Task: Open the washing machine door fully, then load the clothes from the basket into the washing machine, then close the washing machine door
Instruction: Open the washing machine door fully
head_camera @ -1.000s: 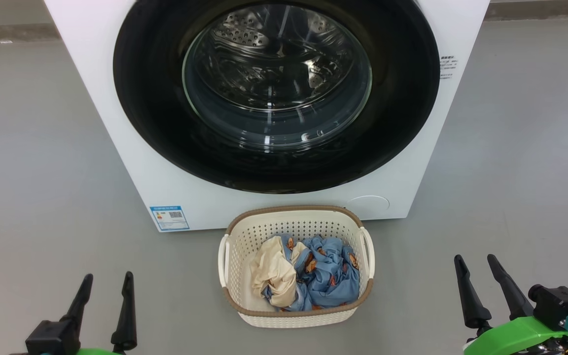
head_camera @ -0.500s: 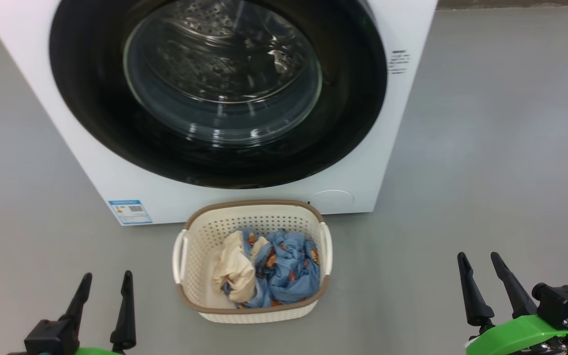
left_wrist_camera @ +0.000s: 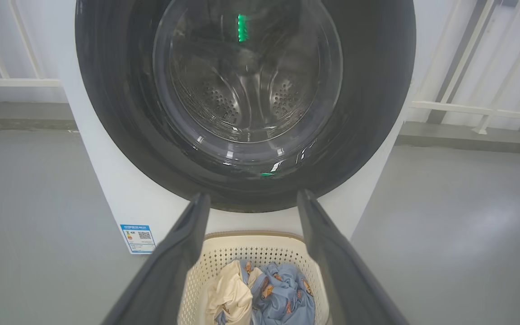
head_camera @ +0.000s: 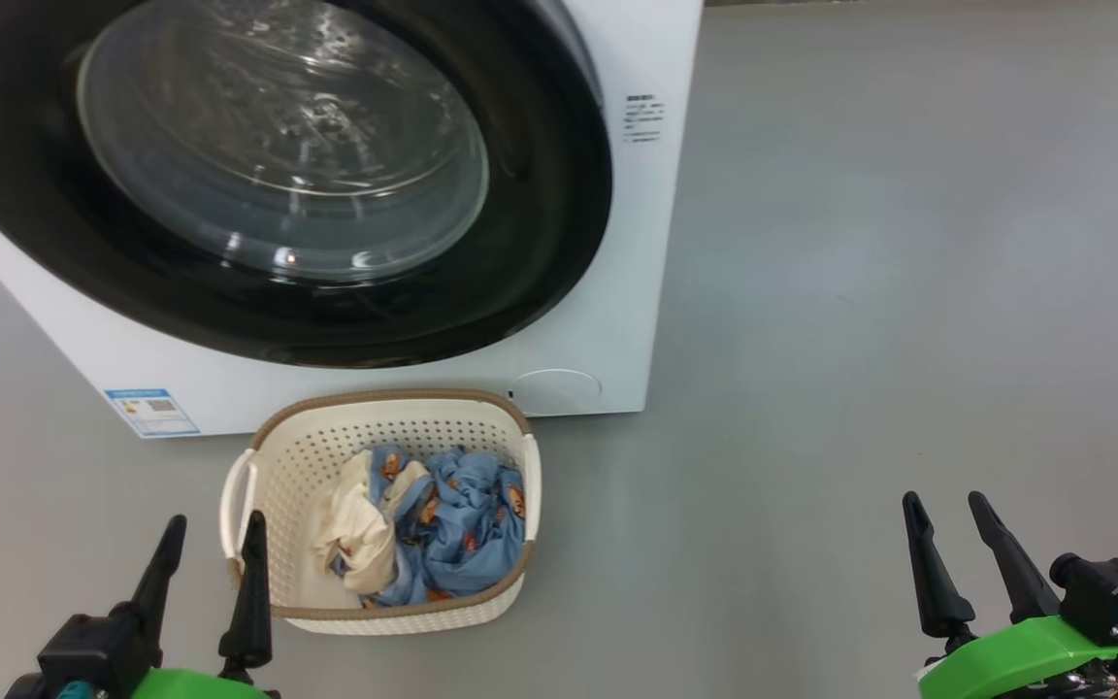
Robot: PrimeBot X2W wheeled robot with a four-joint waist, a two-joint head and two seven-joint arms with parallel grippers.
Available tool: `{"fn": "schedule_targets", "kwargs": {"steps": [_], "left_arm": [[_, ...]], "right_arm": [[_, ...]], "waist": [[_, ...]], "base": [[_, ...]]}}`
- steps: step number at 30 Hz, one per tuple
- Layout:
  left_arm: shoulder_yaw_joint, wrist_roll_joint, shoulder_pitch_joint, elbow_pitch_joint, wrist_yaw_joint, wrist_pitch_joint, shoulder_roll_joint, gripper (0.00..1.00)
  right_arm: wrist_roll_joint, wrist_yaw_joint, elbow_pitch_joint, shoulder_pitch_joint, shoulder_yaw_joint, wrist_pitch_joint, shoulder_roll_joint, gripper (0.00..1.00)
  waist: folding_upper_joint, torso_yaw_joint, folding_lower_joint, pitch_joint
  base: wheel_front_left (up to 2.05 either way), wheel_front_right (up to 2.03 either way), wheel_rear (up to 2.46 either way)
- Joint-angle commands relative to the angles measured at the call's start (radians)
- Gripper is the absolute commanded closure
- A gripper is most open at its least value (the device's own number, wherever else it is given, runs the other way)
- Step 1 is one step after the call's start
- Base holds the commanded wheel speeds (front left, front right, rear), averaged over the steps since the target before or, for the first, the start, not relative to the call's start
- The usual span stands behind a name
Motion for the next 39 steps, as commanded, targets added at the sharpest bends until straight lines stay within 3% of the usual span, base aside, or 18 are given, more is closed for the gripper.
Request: {"fn": "schedule_targets", "kwargs": {"steps": [1, 16, 19, 20, 28, 30, 33, 39], "left_arm": [[0.032, -0.006, -0.038, -0.031, -0.002, -0.006, 0.019, 0.0], [0.024, -0.011, -0.034, -0.025, -0.002, -0.006, 0.011, 0.0], [0.021, -0.013, -0.03, -0.026, -0.002, -0.006, 0.003, 0.0], [0.02, -0.014, -0.03, -0.026, -0.002, -0.006, 0.0, 0.0], [0.012, -0.02, -0.039, -0.022, -0.003, -0.006, -0.016, 0.0], [0.001, -0.022, -0.049, -0.022, -0.003, -0.006, -0.02, 0.0], [-0.008, -0.023, -0.056, -0.022, -0.003, -0.006, -0.023, 0.0], [-0.034, -0.03, -0.082, -0.022, -0.003, -0.006, -0.03, 0.0]], "right_arm": [[-0.019, 0.001, -0.027, -0.036, 0.024, -0.013, -0.003, 0.0], [-0.014, 0.001, -0.018, -0.066, 0.023, -0.013, 0.007, 0.0], [0.005, 0.001, -0.016, -0.087, 0.03, -0.013, 0.014, 0.93], [0.016, 0.001, -0.016, -0.097, 0.033, -0.013, 0.017, 1.0], [0.173, 0.001, -0.023, -0.219, 0.042, -0.013, 0.038, 1.0], [0.294, 0.001, -0.019, -0.271, 0.045, -0.013, 0.044, 1.0], [0.381, 0.001, -0.012, -0.307, 0.057, -0.013, 0.041, 1.0], [0.742, 0.001, -0.009, -0.414, 0.127, -0.012, -0.023, 1.0]], "waist": [[0.0, 0.0, 0.0, 0.002], [0.0, 0.0, 0.0, 0.01], [0.0, 0.004, 0.0, 0.013], [0.0, 0.006, 0.0, 0.016], [0.0, 0.026, 0.0, 0.034], [0.0, 0.042, 0.0, 0.045], [0.0, 0.053, 0.0, 0.054], [0.0, 0.096, 0.0, 0.095]], "base": [[0.73, 0.73, -1.45], [0.2, 0.2, -0.4], [0.0, 0.0, 0.0], [0.0, 0.0, 0.0], [0.0, 0.0, 0.0], [0.0, 0.0, 0.0], [0.0, 0.0, 0.0], [0.0, 0.0, 0.0]]}}
